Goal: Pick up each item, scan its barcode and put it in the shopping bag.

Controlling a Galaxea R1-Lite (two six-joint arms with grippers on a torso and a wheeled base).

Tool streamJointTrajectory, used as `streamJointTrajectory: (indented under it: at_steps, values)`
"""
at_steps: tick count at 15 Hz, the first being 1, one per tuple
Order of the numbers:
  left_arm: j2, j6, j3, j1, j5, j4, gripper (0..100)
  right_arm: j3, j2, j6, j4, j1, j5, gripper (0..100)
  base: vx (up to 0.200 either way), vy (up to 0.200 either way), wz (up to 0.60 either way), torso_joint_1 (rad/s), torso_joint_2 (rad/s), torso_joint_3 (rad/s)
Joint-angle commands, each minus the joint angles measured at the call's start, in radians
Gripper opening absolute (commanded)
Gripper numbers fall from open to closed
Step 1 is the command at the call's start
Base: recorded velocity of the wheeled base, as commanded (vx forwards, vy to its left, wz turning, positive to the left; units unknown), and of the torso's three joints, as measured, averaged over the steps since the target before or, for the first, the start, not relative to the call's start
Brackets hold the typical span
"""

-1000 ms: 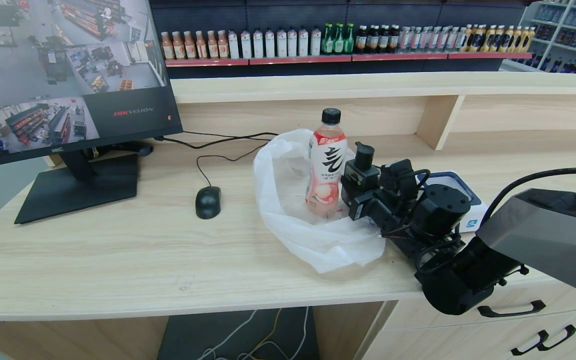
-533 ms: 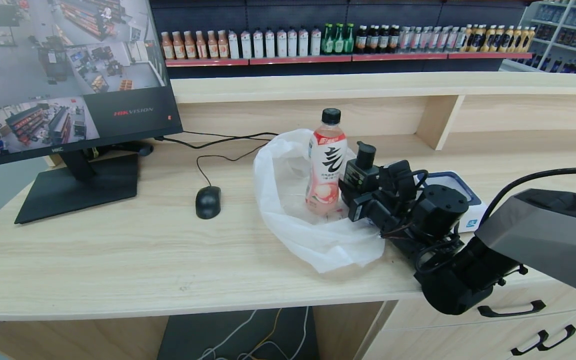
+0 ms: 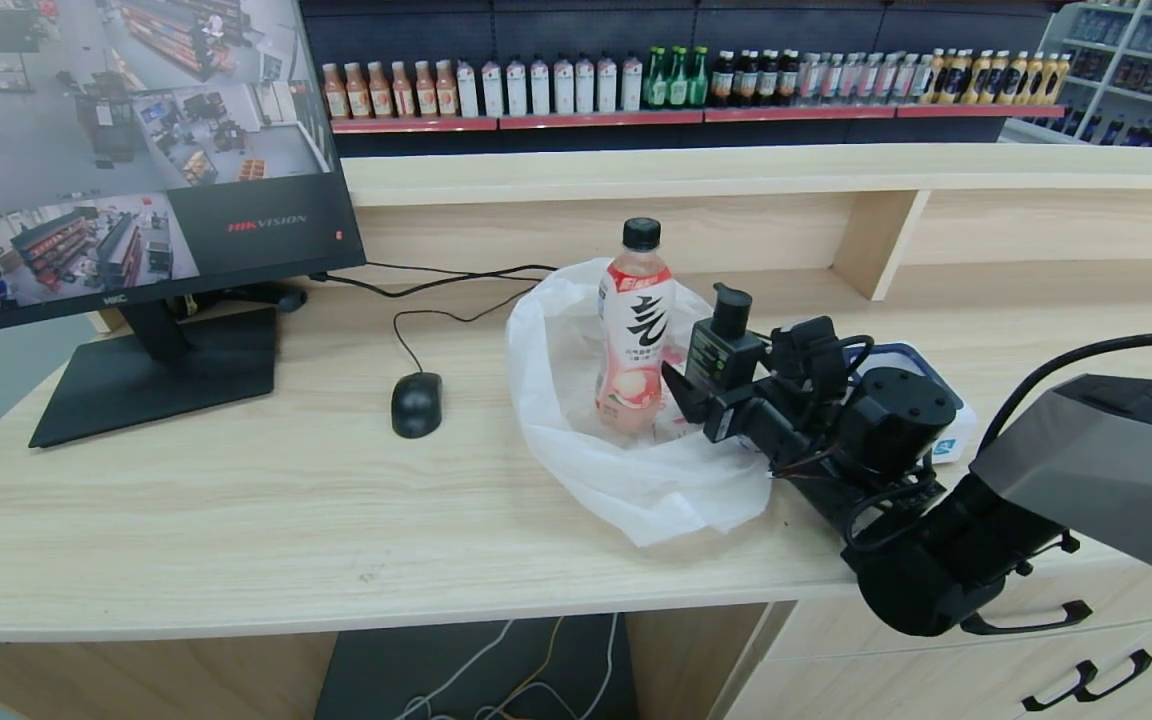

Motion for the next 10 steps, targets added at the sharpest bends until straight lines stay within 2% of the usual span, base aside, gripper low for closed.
streamJointTrajectory:
  at_steps: [1,3,9,10]
  values:
    - [0.000,-0.001,0.000,0.000,0.000,0.000,100,0.027,-0.037,-0.001,-0.002,0.000,0.000,100,0.000,0.000,0.00,0.000,0.00,0.000]
    - [0.000,-0.001,0.000,0.000,0.000,0.000,100,0.062,-0.069,-0.001,-0.002,0.001,0.000,100,0.000,0.000,0.00,0.000,0.00,0.000]
    - [0.000,0.001,0.000,0.000,0.000,0.000,100,0.318,-0.361,-0.001,-0.002,0.057,0.000,100,0.000,0.000,0.00,0.000,0.00,0.000]
    - [0.000,0.001,0.000,0.000,0.000,0.000,100,0.406,-0.477,-0.001,-0.002,0.058,0.000,100,0.000,0.000,0.00,0.000,0.00,0.000]
